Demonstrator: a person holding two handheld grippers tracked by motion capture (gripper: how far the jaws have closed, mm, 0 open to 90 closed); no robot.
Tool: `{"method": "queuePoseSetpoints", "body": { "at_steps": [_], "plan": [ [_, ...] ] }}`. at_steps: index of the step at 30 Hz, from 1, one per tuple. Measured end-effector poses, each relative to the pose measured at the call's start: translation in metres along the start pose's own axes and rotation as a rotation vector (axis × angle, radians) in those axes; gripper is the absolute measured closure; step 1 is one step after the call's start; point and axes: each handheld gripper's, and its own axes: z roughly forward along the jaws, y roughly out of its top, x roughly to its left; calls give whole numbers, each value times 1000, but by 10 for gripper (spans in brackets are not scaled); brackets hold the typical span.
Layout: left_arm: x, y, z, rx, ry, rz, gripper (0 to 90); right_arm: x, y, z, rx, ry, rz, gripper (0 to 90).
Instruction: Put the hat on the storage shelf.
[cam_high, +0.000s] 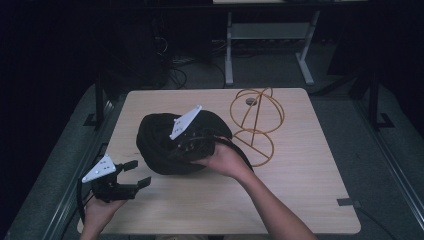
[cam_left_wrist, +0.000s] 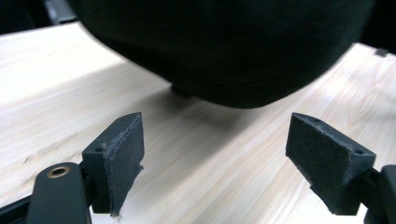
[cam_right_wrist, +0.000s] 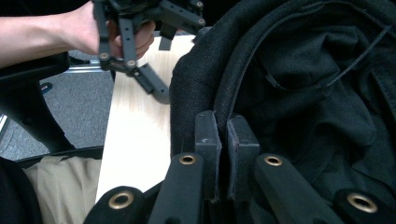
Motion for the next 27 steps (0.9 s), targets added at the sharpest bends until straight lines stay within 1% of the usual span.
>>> {"method": "queuePoseSetpoints", "body": {
  "at_steps": [3,4,5,6,7,8,9,11,12,13,15,16,18,20,22,23,24,25,26,27],
  "plan": [
    [-6,8,2,-23,-35,10,183,-3,0,-4,-2,-1,10,847],
    [-9,13,3,-37,-58,19,181,-6,0,-7,-7,1,17,847],
    [-9,13,3,-37,-58,19,182,-6,0,-7,-7,1,17,847],
    [-11,16,4,-42,-67,25,182,-7,1,-7,-6,3,17,847],
    [-11,18,4,-49,-72,27,183,-9,1,-8,-7,7,26,847],
    [-12,21,6,-56,-86,30,183,-9,1,-8,-2,7,33,847],
    [-12,23,7,-54,-94,31,183,-10,1,-9,0,11,42,847],
    [-12,29,11,-60,-83,37,181,-13,2,-10,-17,18,45,847],
    [-12,31,13,-64,-83,38,176,-14,2,-10,-26,21,38,847],
    [-11,34,15,-63,-79,40,176,-14,2,-11,-27,24,49,847],
    [-12,39,19,-66,-73,49,179,-16,2,-13,-37,32,49,847],
    [-12,42,22,-67,-76,59,187,-16,2,-14,-45,39,56,847],
    [-13,48,27,-71,-79,65,208,-16,3,-16,-57,52,63,847],
    [-14,54,31,-68,-76,83,223,-16,5,-17,-55,52,58,848],
    [-15,57,35,-72,-75,93,260,-15,6,-18,-61,53,43,849],
    [-15,58,35,-75,-71,105,293,-14,7,-19,-63,56,35,850],
    [-16,60,35,-87,-68,113,362,-13,8,-20,-67,62,28,852],
    [-16,61,35,-89,-65,123,362,-13,8,-20,-67,62,28,852],
    [-17,62,35,-97,-66,137,406,-12,8,-21,-74,66,31,852],
    [-17,62,35,-101,-67,142,448,-12,9,-21,-74,71,29,853]
  ]
}}
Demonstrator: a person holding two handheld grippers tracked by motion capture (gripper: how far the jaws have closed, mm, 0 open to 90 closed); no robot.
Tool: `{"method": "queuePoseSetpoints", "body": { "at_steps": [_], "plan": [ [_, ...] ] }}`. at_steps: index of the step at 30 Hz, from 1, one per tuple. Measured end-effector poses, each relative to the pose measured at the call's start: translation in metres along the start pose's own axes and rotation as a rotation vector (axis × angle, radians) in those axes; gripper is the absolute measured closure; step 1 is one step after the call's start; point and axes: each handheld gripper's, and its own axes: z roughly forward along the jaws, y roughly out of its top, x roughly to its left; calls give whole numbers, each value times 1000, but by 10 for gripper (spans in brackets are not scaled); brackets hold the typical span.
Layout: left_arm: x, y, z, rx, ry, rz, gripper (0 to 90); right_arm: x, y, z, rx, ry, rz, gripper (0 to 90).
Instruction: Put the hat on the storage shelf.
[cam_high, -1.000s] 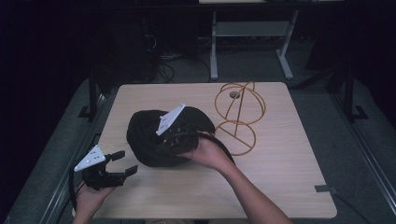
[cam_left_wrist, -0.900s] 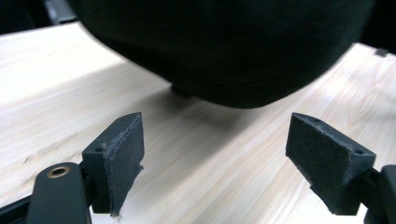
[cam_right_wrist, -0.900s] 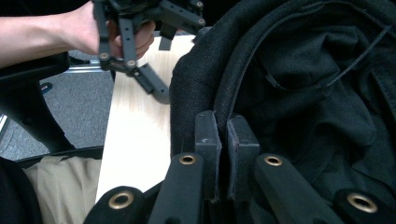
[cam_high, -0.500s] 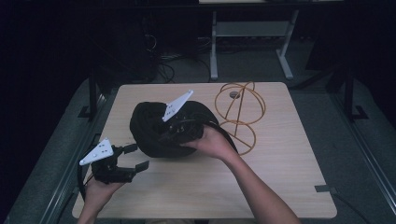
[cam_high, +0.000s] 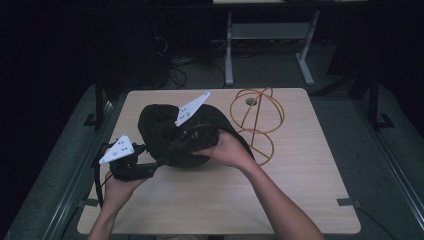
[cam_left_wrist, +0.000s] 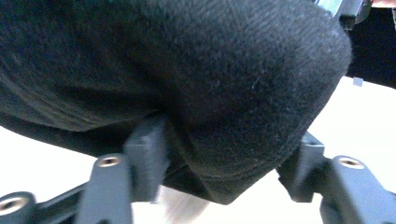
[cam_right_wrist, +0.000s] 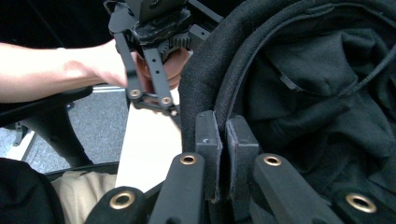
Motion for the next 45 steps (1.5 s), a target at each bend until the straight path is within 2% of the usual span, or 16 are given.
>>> {"method": "queuePoseSetpoints", "body": {
  "at_steps": [2,5,7,10,12,13,15,18,23,26,29,32,38,43,44,45],
  "plan": [
    [0,2,-1,-4,-8,22,544,1,1,-1,0,6,11,853],
    [-1,5,-2,-24,-19,33,684,3,2,0,-2,17,14,853],
    [-1,7,-4,-19,-23,47,765,3,3,1,-13,16,-3,852],
    [-2,9,-5,-18,-16,39,828,3,2,0,-20,6,2,846],
    [-1,11,-6,-14,-16,41,839,3,2,0,-14,-4,2,835],
    [-1,13,-7,-10,-8,51,844,5,3,0,-9,-30,-9,810],
    [0,17,-9,-6,-8,57,846,5,3,0,-3,-37,-4,795],
    [1,25,-11,-9,-1,59,848,4,1,-4,-1,-65,-11,723],
    [2,41,-13,28,-8,102,850,5,0,-8,-12,-92,-21,663],
    [4,45,-14,27,-17,101,850,6,-2,-15,-36,-118,-48,622],
    [7,47,-16,24,-23,82,851,9,-6,-23,-55,-121,-40,566],
    [9,48,-15,33,-30,76,850,11,-14,-29,-60,-135,-39,525],
    [12,54,-14,66,-29,95,850,7,-37,-44,-93,-143,16,445],
    [15,59,-18,55,-38,92,850,9,-52,-51,-88,-148,35,387],
    [16,60,-19,54,-44,90,850,8,-57,-53,-94,-167,26,378],
    [17,61,-19,53,-44,90,850,9,-61,-55,-97,-174,37,374]
  ]
}}
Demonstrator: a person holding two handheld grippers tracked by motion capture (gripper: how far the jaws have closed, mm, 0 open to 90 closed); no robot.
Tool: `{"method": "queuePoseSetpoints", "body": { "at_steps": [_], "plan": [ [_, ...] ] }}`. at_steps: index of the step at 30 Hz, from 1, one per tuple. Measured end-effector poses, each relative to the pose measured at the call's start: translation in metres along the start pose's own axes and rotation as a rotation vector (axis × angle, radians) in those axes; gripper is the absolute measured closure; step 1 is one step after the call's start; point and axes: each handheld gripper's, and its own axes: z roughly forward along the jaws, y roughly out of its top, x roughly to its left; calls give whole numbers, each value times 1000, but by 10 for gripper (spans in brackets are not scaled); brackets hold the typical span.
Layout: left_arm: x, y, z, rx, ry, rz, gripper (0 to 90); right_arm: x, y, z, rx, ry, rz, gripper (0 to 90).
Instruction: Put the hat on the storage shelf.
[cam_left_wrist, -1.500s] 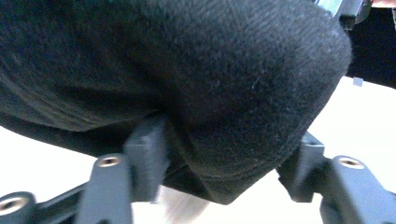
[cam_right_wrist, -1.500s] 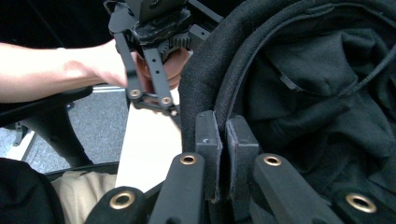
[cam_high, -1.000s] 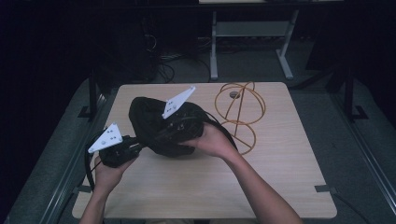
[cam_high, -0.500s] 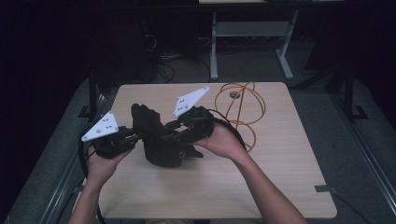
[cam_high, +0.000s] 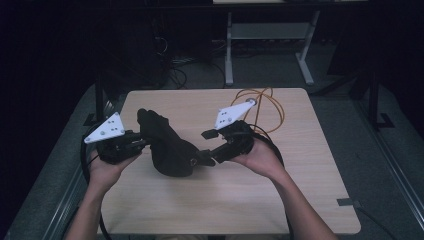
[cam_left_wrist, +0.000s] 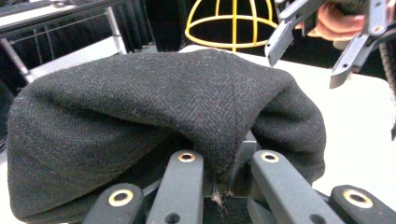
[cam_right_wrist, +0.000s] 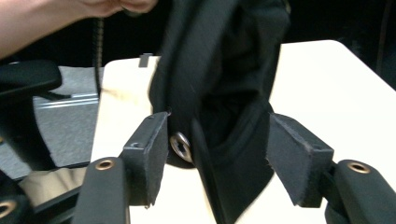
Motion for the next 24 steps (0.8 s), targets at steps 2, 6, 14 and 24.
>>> {"method": "queuePoseSetpoints", "body": {
  "at_steps": [2,6,14,24],
  "plan": [
    [1,3,-1,3,-8,3,850,0,-7,-4,-2,-14,13,359],
    [4,9,-1,10,-17,12,850,1,-22,-13,-5,-33,35,345],
    [8,16,-3,7,-34,17,850,6,-52,-29,1,-63,61,333],
    [10,29,-5,11,-50,30,850,14,-98,-57,-23,-151,138,310]
  ]
}}
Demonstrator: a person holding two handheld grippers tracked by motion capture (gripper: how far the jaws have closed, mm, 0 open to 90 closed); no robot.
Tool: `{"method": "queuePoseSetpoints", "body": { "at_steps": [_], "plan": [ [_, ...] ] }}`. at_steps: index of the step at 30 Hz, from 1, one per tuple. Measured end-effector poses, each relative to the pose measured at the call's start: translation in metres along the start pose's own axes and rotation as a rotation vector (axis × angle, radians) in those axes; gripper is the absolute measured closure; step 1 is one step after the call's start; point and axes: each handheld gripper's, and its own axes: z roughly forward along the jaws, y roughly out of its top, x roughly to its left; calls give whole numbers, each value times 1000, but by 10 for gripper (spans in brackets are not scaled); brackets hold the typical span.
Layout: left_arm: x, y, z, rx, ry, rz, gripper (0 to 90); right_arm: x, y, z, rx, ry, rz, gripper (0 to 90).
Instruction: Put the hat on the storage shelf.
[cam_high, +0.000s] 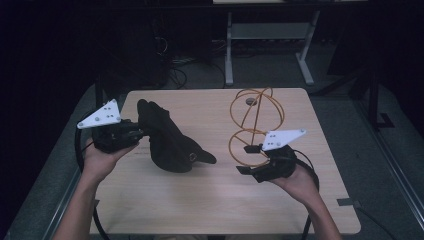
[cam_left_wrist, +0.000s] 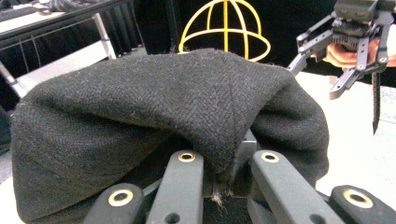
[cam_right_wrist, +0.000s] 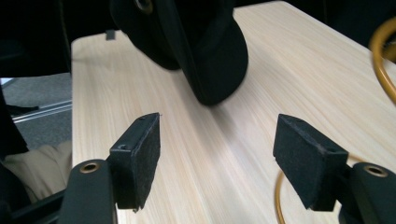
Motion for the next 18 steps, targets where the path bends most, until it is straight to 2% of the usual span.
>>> {"method": "queuePoseSetpoints", "body": {
  "at_steps": [3,10,12,18],
  "plan": [
    [1,5,0,4,-5,4,850,-2,-11,-5,5,-6,18,309],
    [1,16,6,16,-22,12,849,-12,-42,-17,-6,-36,104,286],
    [2,21,9,18,-33,13,849,-16,-51,-21,1,-56,111,286],
    [4,34,19,20,-67,27,849,-30,-80,-31,-2,-117,188,279]
  ]
}}
